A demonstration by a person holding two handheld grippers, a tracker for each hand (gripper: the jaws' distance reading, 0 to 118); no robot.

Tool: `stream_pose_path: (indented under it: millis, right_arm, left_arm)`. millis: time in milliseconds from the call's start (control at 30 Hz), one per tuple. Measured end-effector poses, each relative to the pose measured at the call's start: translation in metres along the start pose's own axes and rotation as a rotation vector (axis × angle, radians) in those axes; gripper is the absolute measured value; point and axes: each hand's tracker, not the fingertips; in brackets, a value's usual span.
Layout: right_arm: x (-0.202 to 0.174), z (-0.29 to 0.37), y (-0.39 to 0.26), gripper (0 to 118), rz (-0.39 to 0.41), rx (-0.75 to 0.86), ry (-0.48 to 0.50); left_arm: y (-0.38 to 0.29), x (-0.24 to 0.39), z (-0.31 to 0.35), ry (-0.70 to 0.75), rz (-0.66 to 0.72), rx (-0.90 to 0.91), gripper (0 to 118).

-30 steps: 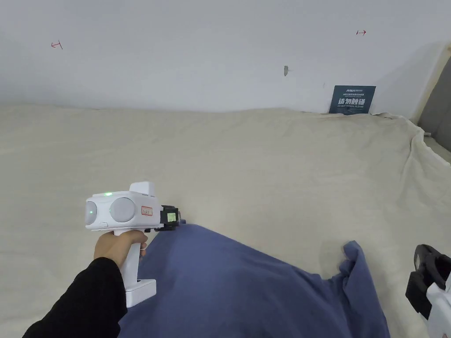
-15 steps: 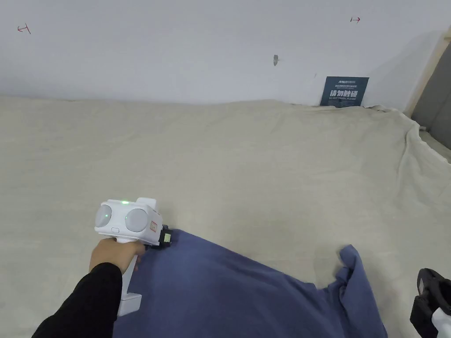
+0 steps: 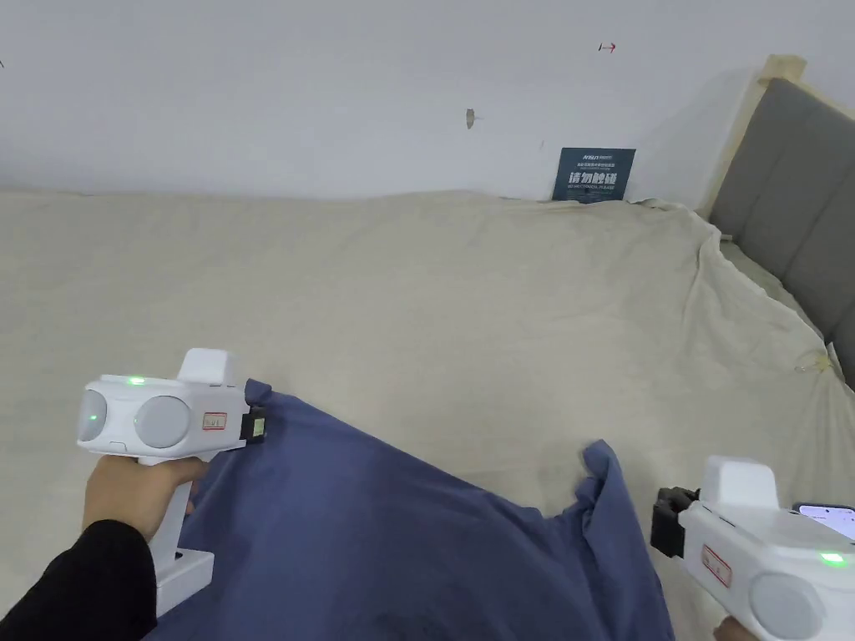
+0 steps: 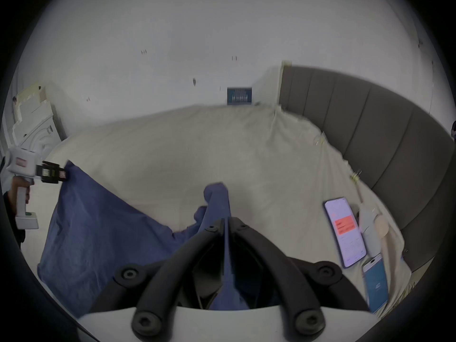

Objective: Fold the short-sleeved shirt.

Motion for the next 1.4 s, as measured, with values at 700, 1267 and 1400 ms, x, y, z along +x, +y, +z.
stream_pose_path:
  millis: [700, 1267, 1400]
  right_arm:
    - [-0.002, -0.046, -0.047, 7, -0.008, -0.260, 0.031]
    - [-0.013, 0.099, 0.060, 7, 0.082, 0.180, 0.137]
    - [-0.029, 0.126, 0.101, 7, 0.119, 0.295, 0.166]
  left_arm:
    - [-0.014, 0.006, 0.036, 0.035, 0.018, 0.004, 0]
    - [-0.015, -0.031, 0.152, 0.109, 0.135, 0.195, 0]
    - [0.009, -0.039, 0.204, 0.144, 0.145, 0.306, 0]
